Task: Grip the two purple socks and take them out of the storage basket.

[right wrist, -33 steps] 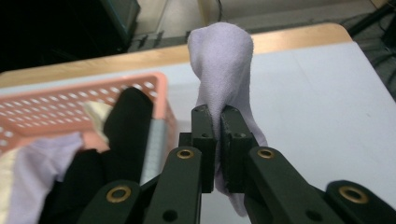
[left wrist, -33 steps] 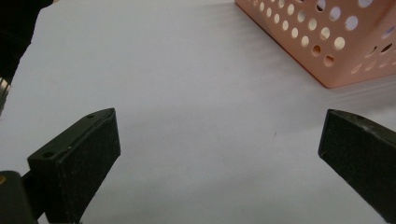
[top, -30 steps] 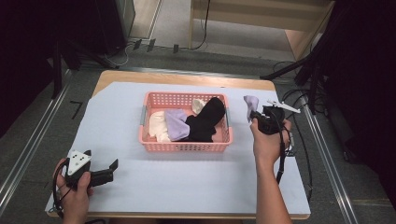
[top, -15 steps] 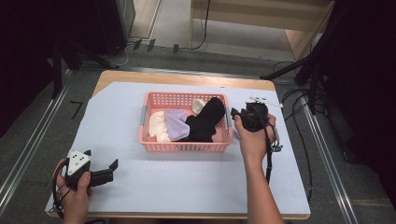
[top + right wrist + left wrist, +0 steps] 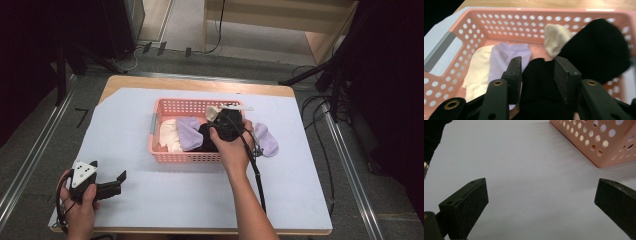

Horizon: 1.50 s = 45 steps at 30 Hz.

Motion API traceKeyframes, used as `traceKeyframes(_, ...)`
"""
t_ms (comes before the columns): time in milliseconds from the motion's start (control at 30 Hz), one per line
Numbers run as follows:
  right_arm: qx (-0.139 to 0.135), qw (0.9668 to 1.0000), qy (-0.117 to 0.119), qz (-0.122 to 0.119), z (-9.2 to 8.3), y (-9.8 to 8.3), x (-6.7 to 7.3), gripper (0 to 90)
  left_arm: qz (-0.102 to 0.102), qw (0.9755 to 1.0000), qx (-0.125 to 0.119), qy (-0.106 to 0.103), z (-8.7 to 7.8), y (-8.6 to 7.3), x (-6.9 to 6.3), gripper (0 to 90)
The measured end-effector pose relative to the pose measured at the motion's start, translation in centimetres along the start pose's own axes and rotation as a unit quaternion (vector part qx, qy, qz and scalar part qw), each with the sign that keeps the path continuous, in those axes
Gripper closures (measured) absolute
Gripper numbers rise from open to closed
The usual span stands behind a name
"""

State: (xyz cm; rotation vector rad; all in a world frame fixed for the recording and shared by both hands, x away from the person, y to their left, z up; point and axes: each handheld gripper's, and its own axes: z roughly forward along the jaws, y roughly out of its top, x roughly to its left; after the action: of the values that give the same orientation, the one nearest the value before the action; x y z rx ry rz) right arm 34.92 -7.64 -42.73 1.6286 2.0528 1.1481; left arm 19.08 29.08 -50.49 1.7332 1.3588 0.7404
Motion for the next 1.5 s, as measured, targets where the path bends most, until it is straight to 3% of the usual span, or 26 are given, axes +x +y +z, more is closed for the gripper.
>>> traceKeyframes(333,0.051,0.9985,0.013,-0.013,2.8,-0.6,1.5,57.8,-0.001,1.0,0.0,0.0,0.0,0.0,0.0,0.0)
traceKeyframes(600,0.091,0.995,-0.004,-0.042,4.6,-1.0,2.2,53.9,0.0,1.0,0.001,-0.001,0.0,0.0,0.0,0.0)
traceKeyframes(733,0.103,0.9936,0.001,-0.048,5.2,-1.1,2.7,54.6,0.0,1.0,0.001,-0.002,0.0,0.0,0.0,0.0)
traceKeyframes(833,0.12,0.9908,0.004,-0.061,5.6,-1.2,2.9,64.9,-0.001,1.0,0.001,-0.001,0.0,0.0,0.0,0.0)
traceKeyframes(967,0.136,0.989,0.02,-0.055,5.4,-1.2,2.8,85.5,-0.001,1.0,0.001,-0.001,0.0,0.0,0.0,0.0)
traceKeyframes(1167,0.097,0.993,0.054,-0.039,4.3,-1.0,2.6,88.4,-0.001,1.0,0.002,-0.002,0.0,0.0,0.0,0.0)
traceKeyframes(1500,0.017,0.997,0.053,-0.054,2.6,-0.5,2.7,88.6,-0.001,1.0,0.002,-0.002,0.0,0.0,0.0,0.0)
